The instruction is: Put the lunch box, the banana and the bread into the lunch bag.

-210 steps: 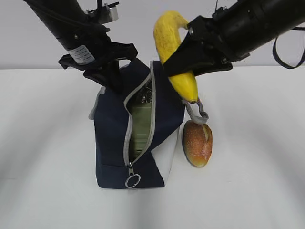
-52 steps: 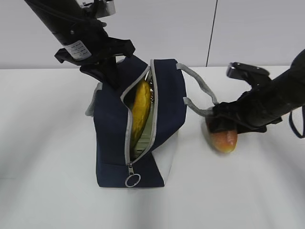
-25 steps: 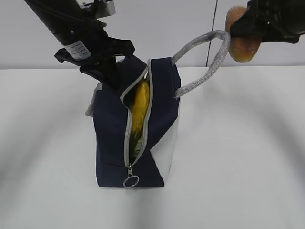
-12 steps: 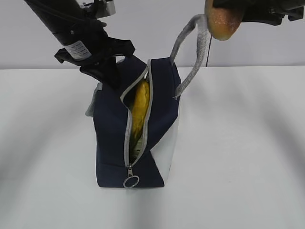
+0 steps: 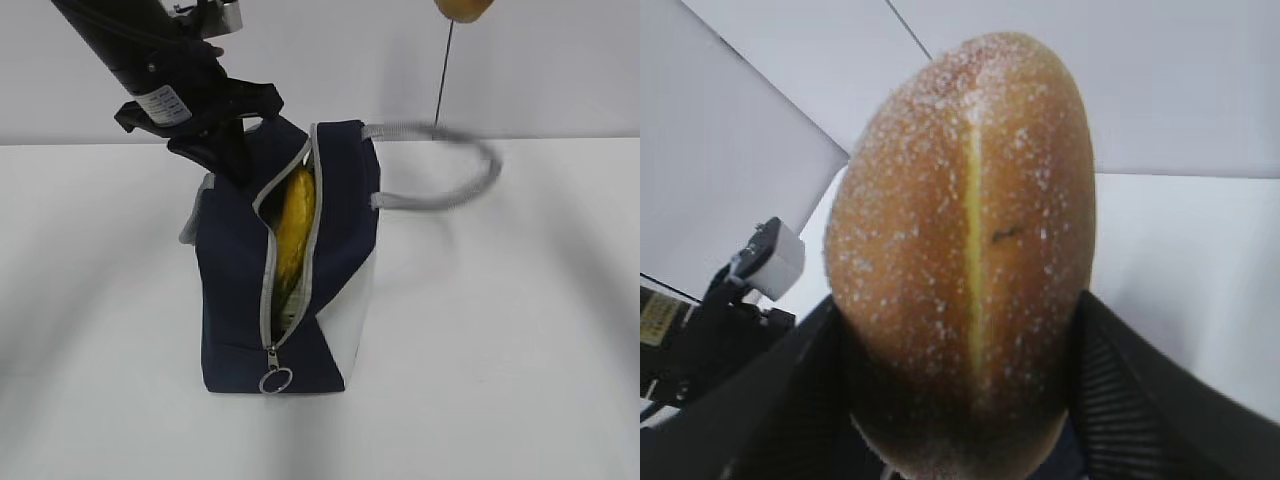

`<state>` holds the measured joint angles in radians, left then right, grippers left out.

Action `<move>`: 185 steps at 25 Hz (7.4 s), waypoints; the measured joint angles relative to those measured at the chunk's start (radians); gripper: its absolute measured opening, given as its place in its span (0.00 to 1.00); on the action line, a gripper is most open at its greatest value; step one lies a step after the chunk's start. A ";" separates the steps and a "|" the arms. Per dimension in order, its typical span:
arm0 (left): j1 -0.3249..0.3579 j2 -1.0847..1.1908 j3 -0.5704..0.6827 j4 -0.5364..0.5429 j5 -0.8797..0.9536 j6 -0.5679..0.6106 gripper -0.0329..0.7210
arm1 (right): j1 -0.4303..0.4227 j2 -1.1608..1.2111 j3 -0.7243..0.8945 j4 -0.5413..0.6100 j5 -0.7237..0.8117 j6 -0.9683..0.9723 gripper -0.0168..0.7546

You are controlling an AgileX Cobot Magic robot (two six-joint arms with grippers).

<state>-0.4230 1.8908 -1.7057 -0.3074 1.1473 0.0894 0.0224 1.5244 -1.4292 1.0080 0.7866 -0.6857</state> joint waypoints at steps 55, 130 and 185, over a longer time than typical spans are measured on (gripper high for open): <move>0.000 0.000 0.000 0.006 -0.010 0.000 0.04 | 0.154 0.425 -0.210 -0.137 0.410 0.155 0.76; 0.001 0.067 0.000 -0.300 -0.328 0.016 0.63 | 0.139 0.495 -0.476 -0.630 0.457 0.442 0.48; -0.010 -0.419 0.413 -0.406 -0.235 0.485 0.55 | 0.139 0.075 0.774 0.376 0.077 -1.260 0.56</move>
<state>-0.4333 1.4719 -1.2928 -0.7132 0.9123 0.5747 0.1612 1.5991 -0.6553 1.3840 0.8636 -1.9456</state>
